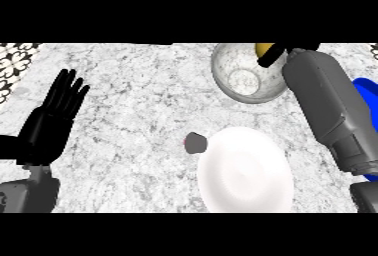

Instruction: Pick the lemon from the plate and place it in the bowl

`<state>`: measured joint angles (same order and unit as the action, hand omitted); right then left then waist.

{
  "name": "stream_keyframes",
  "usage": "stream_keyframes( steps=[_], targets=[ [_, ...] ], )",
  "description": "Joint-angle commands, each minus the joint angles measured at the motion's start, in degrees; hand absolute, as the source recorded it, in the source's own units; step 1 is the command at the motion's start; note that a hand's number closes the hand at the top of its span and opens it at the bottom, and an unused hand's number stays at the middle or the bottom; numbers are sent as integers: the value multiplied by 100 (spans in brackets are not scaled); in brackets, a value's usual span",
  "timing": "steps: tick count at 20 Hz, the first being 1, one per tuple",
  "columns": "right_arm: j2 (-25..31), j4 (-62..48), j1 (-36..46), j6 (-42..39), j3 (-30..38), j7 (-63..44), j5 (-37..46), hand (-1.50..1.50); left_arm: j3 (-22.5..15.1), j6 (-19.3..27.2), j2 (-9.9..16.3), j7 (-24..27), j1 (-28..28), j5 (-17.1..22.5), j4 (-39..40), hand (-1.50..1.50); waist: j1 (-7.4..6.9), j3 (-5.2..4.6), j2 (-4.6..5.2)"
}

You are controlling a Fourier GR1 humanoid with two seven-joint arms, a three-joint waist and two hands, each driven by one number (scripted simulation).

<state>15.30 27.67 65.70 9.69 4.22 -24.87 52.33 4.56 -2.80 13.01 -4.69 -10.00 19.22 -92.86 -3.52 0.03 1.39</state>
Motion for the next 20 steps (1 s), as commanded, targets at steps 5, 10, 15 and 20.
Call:
stream_keyframes(
  steps=[5, 10, 15, 20],
  targets=[
    [57, -1137, 109, -335, 648, 1070, -611, -150, -84, 23, -33, -62, -145, -75, -39, 0, -103, 11, 52],
    [65, -882, 84, 389, 1282, 2023, -1206, -150, 95, -160, 24, 167, -166, 48, 241, 0, -122, 15, 97],
    [130, -503, 111, 853, 2335, 2665, -2268, -150, 79, -36, -3, 120, -69, -45, 175, 0, -5, 21, 24],
    [541, -684, -140, 873, 2753, 3223, -2640, -150, 74, -9, -51, 109, -196, -73, 297, 0, 132, 8, -22]
  ],
)
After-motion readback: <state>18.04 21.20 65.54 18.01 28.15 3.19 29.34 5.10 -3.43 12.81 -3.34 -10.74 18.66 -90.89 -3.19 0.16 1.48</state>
